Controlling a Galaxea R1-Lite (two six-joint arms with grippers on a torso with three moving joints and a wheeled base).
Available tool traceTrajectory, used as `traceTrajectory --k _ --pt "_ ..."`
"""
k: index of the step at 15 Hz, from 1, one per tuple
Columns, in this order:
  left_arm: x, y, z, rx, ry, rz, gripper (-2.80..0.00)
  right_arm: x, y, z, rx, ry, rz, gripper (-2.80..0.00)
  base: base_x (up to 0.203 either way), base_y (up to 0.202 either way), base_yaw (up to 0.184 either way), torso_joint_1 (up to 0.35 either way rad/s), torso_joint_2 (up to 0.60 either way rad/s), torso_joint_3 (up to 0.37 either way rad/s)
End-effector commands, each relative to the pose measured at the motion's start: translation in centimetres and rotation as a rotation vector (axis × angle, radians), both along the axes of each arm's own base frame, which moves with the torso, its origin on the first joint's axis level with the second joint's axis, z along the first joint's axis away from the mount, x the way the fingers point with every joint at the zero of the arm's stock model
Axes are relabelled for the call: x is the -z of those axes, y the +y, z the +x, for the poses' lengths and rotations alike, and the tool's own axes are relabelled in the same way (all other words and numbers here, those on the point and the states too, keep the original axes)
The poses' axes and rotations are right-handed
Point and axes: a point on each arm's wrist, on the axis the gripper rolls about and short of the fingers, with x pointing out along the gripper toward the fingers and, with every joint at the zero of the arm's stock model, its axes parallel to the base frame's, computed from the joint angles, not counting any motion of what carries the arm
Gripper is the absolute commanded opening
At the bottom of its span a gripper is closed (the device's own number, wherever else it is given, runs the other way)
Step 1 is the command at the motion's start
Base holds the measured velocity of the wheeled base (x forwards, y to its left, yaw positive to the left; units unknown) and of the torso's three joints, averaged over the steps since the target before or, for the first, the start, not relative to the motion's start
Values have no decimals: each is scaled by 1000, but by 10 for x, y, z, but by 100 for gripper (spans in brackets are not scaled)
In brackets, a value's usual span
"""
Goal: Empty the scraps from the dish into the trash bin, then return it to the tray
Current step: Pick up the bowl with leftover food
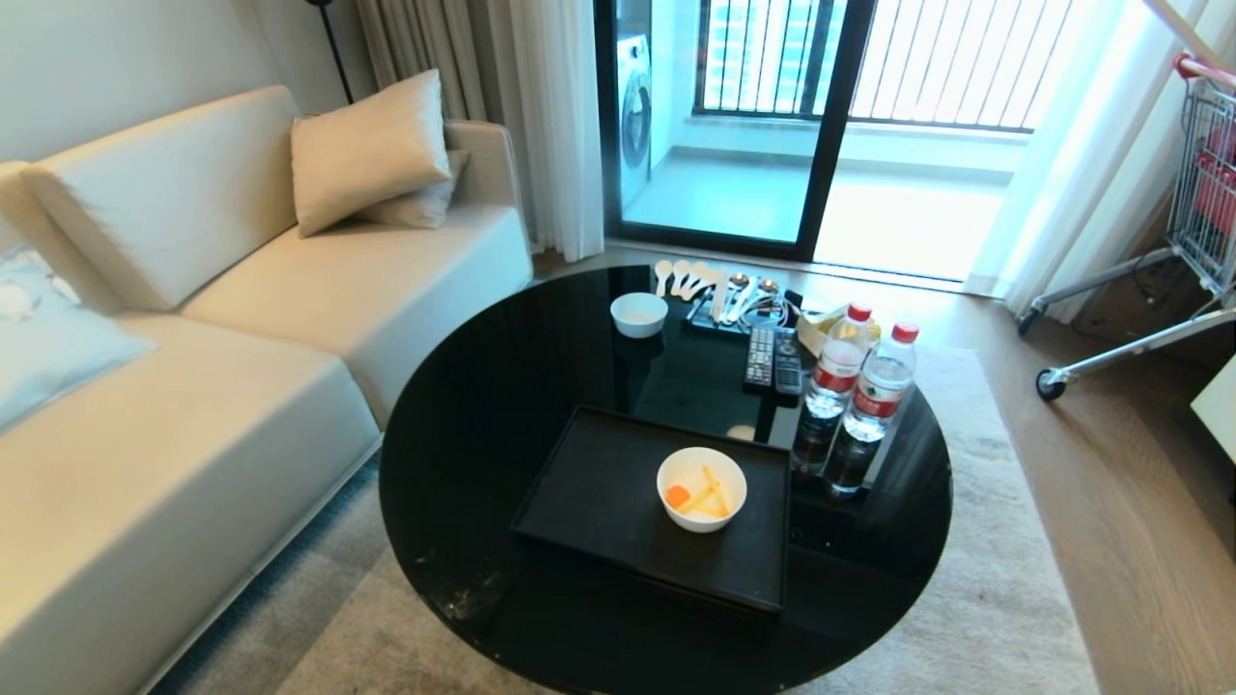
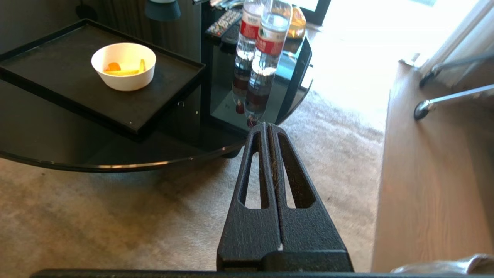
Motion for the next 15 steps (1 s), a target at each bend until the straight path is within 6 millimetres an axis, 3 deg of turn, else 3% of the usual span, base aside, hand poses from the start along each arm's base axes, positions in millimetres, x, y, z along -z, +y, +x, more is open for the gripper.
traceTrajectory --k 1,4,7,11,15 --pt "0 0 0 0 -1 -1 -280 -23 1 -4 -33 -28 -23 -280 0 0 0 0 0 0" --pt "0 0 0 0 -1 -1 -280 -69 2 11 -90 48 -90 -280 0 0 0 0 0 0" --pt "0 0 0 0 -2 -1 -280 -121 5 52 -224 128 -205 -280 0 0 0 0 0 0" --pt "0 0 0 0 -1 0 -280 -156 13 133 -408 219 -341 -280 0 0 0 0 0 0" --pt "0 0 0 0 -1 0 -280 -165 50 234 -537 259 -392 -280 0 0 0 0 0 0"
